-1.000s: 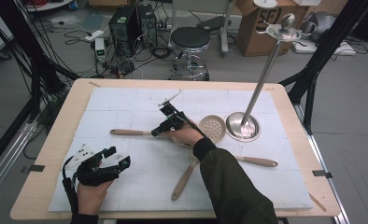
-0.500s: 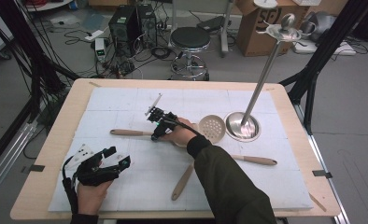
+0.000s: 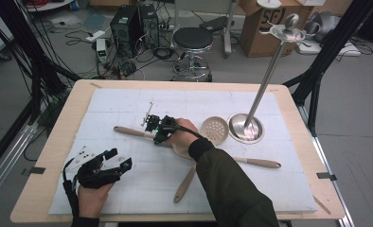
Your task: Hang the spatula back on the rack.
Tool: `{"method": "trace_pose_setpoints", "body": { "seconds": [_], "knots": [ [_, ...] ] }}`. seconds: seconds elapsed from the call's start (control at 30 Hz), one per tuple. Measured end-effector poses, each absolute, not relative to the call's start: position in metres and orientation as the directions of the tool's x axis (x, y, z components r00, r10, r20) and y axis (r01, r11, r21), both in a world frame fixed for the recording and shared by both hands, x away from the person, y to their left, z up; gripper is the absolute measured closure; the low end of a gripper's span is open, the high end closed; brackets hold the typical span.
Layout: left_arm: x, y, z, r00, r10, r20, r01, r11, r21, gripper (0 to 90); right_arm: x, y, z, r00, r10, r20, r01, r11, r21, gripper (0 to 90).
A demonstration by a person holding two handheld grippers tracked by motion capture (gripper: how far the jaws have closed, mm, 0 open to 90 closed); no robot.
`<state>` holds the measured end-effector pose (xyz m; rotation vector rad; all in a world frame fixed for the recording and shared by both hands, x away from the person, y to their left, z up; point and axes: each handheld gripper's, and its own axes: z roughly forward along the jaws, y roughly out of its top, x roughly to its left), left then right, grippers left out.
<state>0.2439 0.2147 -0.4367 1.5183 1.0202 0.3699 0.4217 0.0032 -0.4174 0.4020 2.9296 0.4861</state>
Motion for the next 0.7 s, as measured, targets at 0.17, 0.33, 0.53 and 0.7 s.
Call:
{"method": "trace_pose_setpoints", "body": {
  "seconds": [0.17,0.33,0.53,0.7],
  "knots": [
    [0.244,0.215,-0.437,0.563,0.764,-0.315,0.385,0.095,0.918,20.5,0.422,0.005,-0.418,-0.952,0.293,-0.093,0.249,0.911,0.329,78.9],
    [0.243,0.215,-0.437,0.56,0.766,-0.316,0.386,0.097,0.917,20.6,0.424,0.006,-0.419,-0.948,0.308,-0.084,0.267,0.909,0.321,78.8],
    [0.244,0.214,-0.437,0.564,0.765,-0.312,0.383,0.093,0.919,20.6,0.422,0.005,-0.418,-0.944,0.32,-0.086,0.276,0.903,0.33,79.0],
    [0.245,0.213,-0.437,0.563,0.763,-0.318,0.386,0.097,0.917,20.7,0.422,-0.01,-0.408,-0.929,0.368,0.032,0.345,0.833,0.432,79.0]
  ]
}}
